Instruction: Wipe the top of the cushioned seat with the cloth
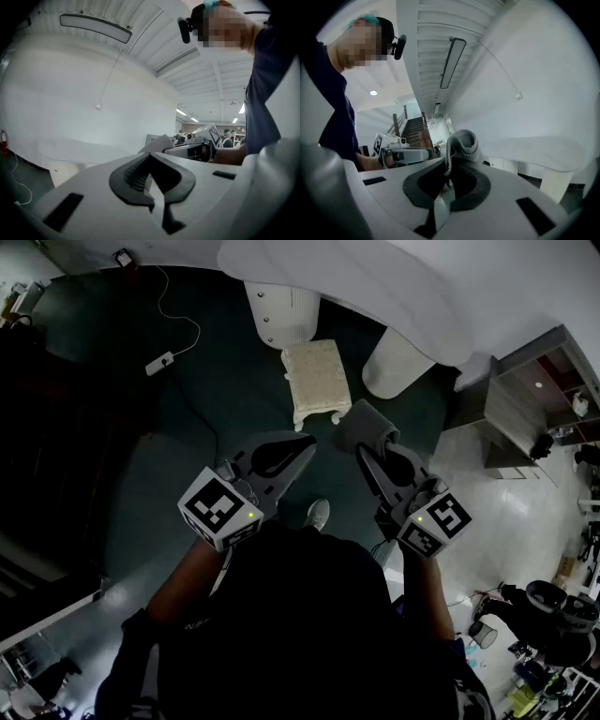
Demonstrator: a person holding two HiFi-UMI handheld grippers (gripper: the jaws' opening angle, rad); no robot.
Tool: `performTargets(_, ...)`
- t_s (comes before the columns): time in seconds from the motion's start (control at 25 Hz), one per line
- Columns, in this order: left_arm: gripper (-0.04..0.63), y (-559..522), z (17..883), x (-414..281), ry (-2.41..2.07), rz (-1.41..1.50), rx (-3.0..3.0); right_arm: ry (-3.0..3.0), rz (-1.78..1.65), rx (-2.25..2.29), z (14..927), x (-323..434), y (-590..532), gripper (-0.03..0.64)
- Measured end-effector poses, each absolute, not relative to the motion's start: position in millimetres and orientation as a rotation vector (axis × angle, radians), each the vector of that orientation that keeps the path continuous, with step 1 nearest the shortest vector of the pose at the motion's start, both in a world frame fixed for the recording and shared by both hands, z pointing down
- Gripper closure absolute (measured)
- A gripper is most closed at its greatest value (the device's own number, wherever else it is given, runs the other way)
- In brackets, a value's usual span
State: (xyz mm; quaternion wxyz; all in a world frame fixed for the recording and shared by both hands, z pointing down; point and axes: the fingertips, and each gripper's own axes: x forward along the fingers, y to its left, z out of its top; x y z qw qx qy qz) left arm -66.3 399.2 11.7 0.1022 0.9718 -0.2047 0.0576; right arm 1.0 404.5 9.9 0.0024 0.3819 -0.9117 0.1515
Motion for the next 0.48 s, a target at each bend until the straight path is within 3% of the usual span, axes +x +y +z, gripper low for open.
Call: performTargets(0.48, 0.588, 400, 20, -54, -0.613, 0.171, 2.840, -2.868, 0.470, 1.205, 15, 14, 404, 0.584)
